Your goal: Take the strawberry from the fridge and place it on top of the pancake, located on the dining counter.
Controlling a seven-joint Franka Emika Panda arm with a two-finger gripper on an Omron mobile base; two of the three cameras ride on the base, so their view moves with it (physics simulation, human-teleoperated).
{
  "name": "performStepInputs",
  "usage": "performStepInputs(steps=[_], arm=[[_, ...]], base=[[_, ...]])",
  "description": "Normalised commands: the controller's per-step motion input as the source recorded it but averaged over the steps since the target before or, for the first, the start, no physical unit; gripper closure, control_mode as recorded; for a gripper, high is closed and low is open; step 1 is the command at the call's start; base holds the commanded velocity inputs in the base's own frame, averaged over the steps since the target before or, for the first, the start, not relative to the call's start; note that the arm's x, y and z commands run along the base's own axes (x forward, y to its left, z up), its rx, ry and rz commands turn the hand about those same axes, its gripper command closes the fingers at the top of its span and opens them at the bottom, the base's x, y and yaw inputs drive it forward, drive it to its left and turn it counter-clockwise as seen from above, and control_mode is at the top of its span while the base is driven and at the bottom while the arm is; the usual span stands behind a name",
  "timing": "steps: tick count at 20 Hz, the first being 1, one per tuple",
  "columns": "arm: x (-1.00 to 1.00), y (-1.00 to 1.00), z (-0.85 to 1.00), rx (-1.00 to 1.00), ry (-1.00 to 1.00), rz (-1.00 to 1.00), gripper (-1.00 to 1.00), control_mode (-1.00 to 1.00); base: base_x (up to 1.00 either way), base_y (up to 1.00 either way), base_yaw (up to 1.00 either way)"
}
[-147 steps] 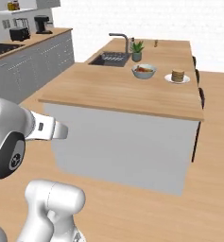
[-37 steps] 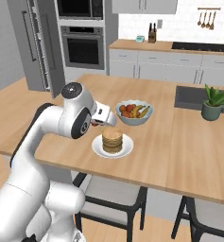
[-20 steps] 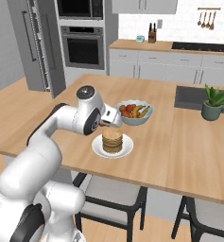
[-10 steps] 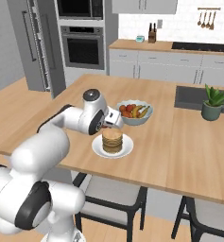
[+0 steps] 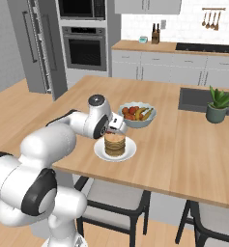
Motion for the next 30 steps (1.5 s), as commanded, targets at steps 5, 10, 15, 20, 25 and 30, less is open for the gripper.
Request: performStepInputs(steps=[5, 10, 15, 20, 25, 30], arm=[[0.31, 0.0, -0.18, 0.0, 0.0, 0.0, 1.0, -1.0], [0.23, -0.07, -0.2, 0.0, 0.0, 0.0, 1.0, -1.0], [0.12, -0.17, -0.07, 0.0, 0.0, 0.0, 1.0, -1.0], [0.11, -0.02, -0.09, 0.0, 0.0, 0.0, 1.0, -1.0], [0.02, 0.0, -0.15, 0.0, 0.0, 0.0, 1.0, -1.0], [0.0, 0.0, -0.12, 0.0, 0.0, 0.0, 1.0, -1.0]], base=[[0.0, 0.0, 0.0], [0.0, 0.0, 0.0], [0.0, 0.0, 0.0], [0.0, 0.0, 0.0], [0.0, 0.0, 0.0], [0.0, 0.0, 0.0]])
